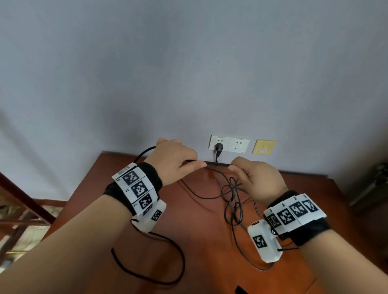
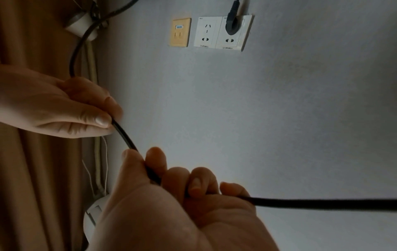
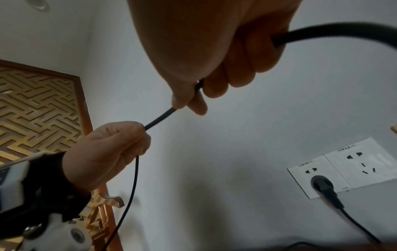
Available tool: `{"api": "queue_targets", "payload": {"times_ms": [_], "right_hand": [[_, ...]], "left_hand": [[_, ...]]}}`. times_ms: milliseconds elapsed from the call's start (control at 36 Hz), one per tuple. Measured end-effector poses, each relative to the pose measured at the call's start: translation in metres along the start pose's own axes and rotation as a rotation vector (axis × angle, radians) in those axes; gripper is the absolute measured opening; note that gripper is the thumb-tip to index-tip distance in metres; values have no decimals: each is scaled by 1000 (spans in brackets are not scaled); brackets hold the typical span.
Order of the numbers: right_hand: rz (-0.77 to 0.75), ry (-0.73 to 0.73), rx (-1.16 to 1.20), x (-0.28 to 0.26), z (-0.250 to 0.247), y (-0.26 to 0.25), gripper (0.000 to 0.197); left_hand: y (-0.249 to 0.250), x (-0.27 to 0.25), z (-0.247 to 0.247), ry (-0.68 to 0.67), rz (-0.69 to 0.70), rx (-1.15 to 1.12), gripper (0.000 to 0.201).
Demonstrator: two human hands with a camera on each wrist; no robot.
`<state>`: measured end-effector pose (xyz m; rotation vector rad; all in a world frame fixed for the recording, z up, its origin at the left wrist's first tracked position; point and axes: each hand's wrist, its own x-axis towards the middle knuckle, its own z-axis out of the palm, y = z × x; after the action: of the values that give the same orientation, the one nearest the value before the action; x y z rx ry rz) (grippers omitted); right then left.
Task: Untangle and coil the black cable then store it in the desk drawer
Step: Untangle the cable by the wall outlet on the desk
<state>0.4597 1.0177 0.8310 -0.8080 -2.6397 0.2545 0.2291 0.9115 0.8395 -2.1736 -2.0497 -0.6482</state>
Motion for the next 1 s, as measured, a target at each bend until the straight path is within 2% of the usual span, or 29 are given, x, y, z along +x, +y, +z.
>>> {"api": "queue_targets", "payload": {"times_ms": [222, 361, 444, 500, 583, 667, 778, 861, 1000], "right_hand": [[63, 95, 83, 0, 4, -4, 32], [26, 143, 139, 2, 8, -14, 43], [-5, 169, 162, 5, 8, -20, 48], [-14, 158, 155, 5, 6, -20, 49], [-66, 84, 122, 2, 0, -17, 50], [-131, 3, 98, -1, -9, -11, 51], [-114, 8, 70, -6, -17, 6, 39], [-126, -3, 12, -11, -20, 15, 39], [-12, -4, 42, -15, -25, 30, 42]], "left_hand": [[17, 4, 18, -36, -181, -26, 46], [46, 6, 35, 66, -133, -436, 34], [68, 8, 38, 136, -168, -546, 21], [70, 8, 36, 183, -156, -483, 22], [62, 8, 27, 175, -66, -300, 36], [54, 8, 20, 183, 27, -218, 35], [34, 6, 9, 198, 32, -190, 40], [23, 1, 7, 159, 65, -153, 42], [3, -1, 1, 166, 29, -156, 40]]}}
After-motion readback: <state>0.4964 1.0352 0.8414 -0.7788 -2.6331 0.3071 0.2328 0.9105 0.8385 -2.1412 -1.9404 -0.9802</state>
